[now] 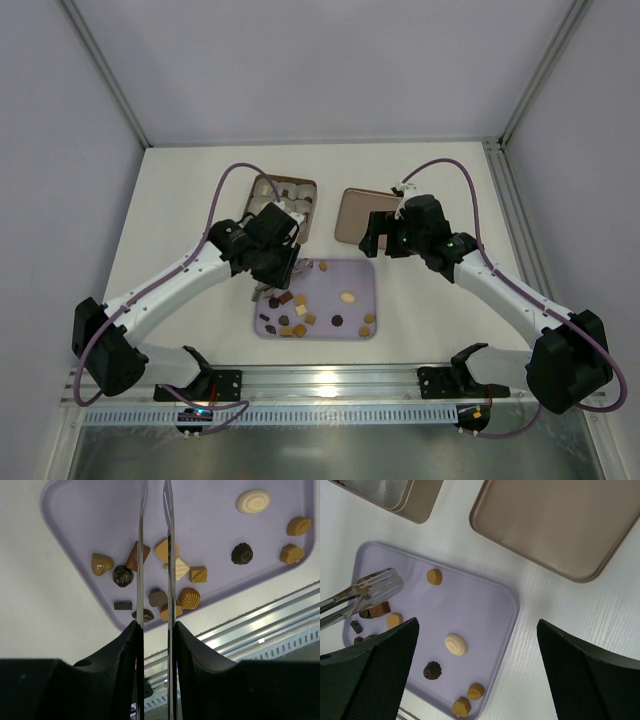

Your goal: Pack the chocolate

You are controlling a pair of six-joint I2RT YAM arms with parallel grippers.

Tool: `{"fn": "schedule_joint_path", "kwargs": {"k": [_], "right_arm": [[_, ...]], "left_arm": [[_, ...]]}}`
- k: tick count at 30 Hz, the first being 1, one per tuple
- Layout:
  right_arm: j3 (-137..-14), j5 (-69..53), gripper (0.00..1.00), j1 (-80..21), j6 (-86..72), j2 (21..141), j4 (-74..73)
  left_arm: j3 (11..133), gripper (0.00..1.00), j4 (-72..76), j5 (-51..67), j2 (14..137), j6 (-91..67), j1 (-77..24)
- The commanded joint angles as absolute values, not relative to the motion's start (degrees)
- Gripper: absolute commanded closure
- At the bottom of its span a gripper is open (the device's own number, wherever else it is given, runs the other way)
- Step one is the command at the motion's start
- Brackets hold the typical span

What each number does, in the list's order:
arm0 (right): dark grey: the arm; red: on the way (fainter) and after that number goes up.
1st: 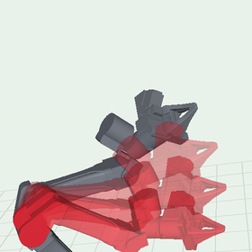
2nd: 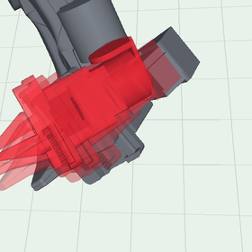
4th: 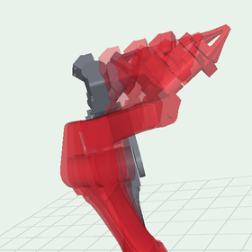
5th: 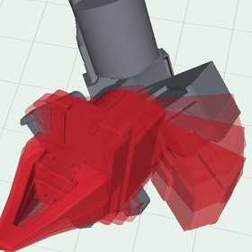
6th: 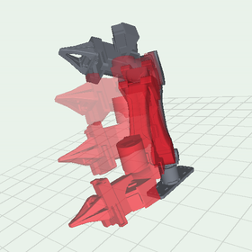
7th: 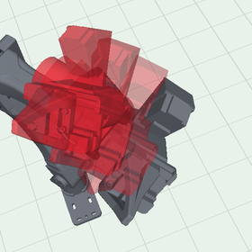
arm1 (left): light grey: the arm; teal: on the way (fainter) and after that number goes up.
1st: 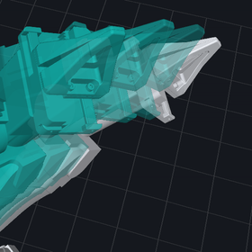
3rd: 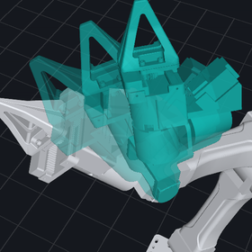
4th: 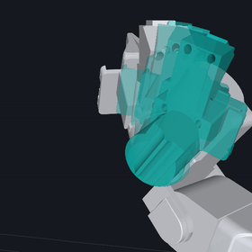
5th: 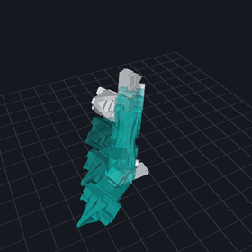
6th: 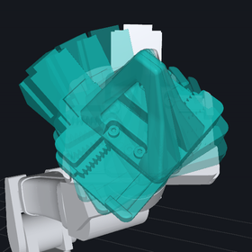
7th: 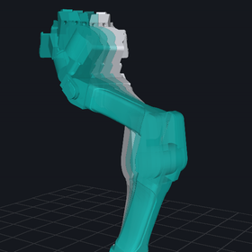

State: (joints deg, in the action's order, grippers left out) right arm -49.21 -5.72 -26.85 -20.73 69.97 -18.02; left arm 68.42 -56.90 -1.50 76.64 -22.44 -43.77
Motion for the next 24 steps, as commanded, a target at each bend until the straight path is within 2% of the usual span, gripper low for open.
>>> {"fn": "schedule_joint_path", "kwargs": {"k": [1,9,24], "right_arm": [[-49.92,-5.36,0.0,-26.98,-20.74,67.85,-16.17],[-49.92,-5.01,0.0,-26.98,-20.57,67.5,-16.52],[-49.4,-4.66,0.0,-26.98,-20.39,67.06,-16.52]], "left_arm": [[68.64,0.65,-53.97,1.39,76.55,-23.2,-43.86],[71.98,0.6,-50.8,2.55,80.15,-23.82,-43.86],[74.71,0.6,-48.08,0.53,87.71,-24.43,-43.95]]}}
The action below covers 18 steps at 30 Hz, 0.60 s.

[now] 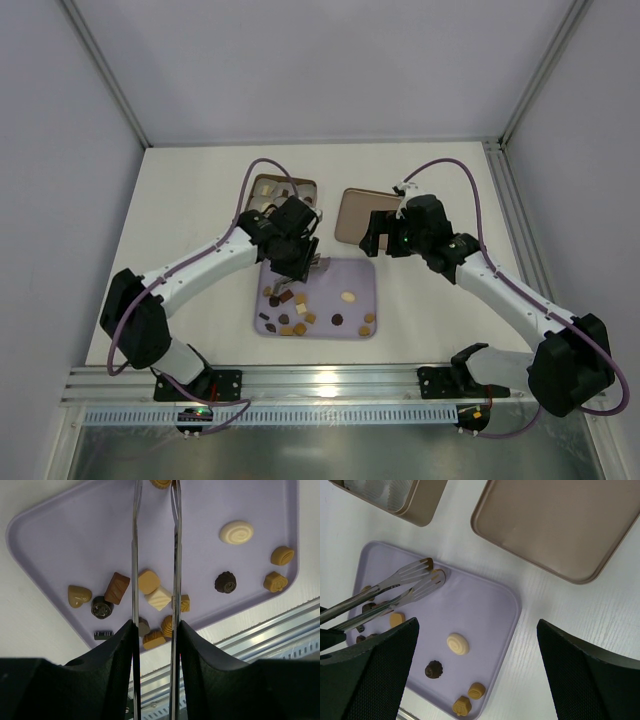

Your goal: Pack the chocolate

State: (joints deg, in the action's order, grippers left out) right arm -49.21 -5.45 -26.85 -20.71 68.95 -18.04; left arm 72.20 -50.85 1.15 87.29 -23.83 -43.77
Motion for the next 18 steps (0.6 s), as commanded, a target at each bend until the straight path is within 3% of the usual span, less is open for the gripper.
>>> {"fn": "schedule_joint_path", "kwargs": {"k": [1,18], "right_arm": [[-49.31,-4.66,0.0,-26.9,-20.39,67.06,-16.52],[-48.87,-4.75,0.0,-26.98,-20.48,67.06,-16.17]], "left_arm": [[74.79,0.6,-47.9,0.53,87.98,-24.43,-44.03],[74.88,0.65,-48.78,-2.72,89.03,-23.73,-45.88]]}}
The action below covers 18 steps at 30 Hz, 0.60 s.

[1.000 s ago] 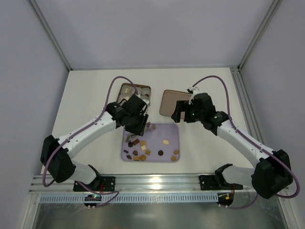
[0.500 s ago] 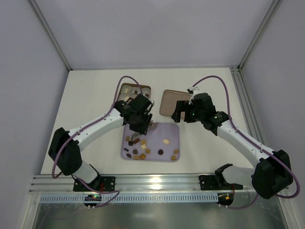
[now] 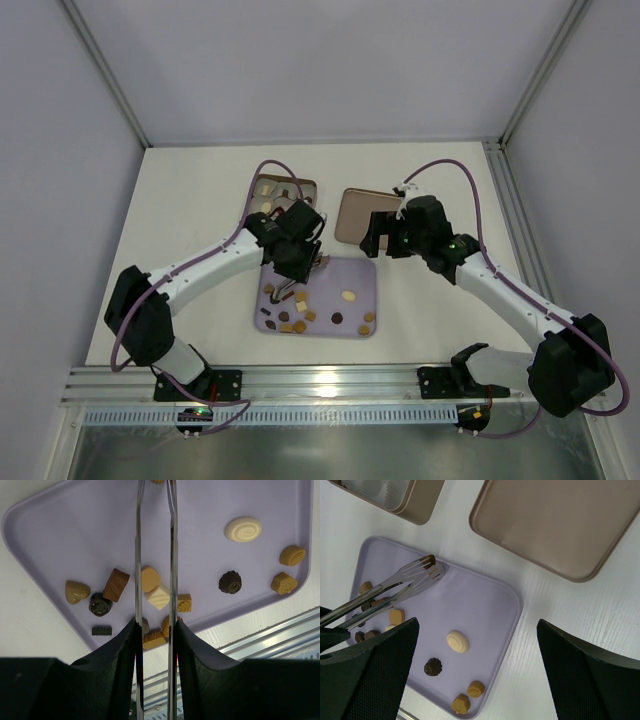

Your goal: Pack the chocolate

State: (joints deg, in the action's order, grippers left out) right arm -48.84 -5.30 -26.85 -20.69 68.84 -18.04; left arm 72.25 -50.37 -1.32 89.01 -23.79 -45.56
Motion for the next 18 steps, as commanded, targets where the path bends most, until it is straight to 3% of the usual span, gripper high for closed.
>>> {"fn": "schedule_joint_path", "kwargs": {"k": [1,18], "right_arm": [[-48.87,-4.83,0.0,-26.98,-20.48,67.06,-16.17],[-49.04,-5.1,0.0,-26.98,-20.65,66.8,-16.44]], "left_arm": [[74.88,0.65,-49.04,-2.81,88.86,-23.56,-45.97],[72.25,0.66,-53.26,-2.64,83.94,-22.67,-46.05]]}}
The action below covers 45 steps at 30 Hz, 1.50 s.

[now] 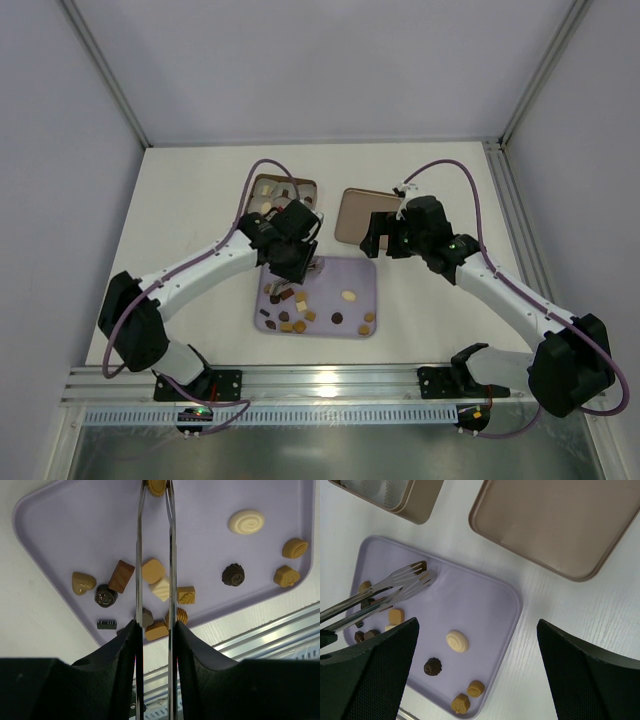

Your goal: Pack the chocolate

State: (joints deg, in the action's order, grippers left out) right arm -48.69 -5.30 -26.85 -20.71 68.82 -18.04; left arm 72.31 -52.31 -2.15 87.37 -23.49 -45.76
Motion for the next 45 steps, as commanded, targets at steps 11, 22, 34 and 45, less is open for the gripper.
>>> {"fn": "schedule_joint_path", "kwargs": {"k": [11,22,34,45], "right_arm": [[-49.04,-5.36,0.0,-26.98,-21.0,66.62,-16.35],[-48.87,-5.36,0.0,-26.98,-21.01,66.53,-16.35],[-48.6,-5.19,0.0,-26.98,-21.01,66.27,-16.35],[-48.34,-4.92,0.0,-26.98,-20.92,65.92,-16.44]], "left_arm": [[70.93,0.66,-55.81,-1.93,79.72,-23.11,-46.14],[70.22,0.65,-56.08,-1.93,78.84,-23.29,-46.05],[70.05,0.64,-55.81,-2.28,79.28,-23.29,-46.14],[70.22,0.63,-54.49,-2.02,81.3,-23.03,-46.06]]}}
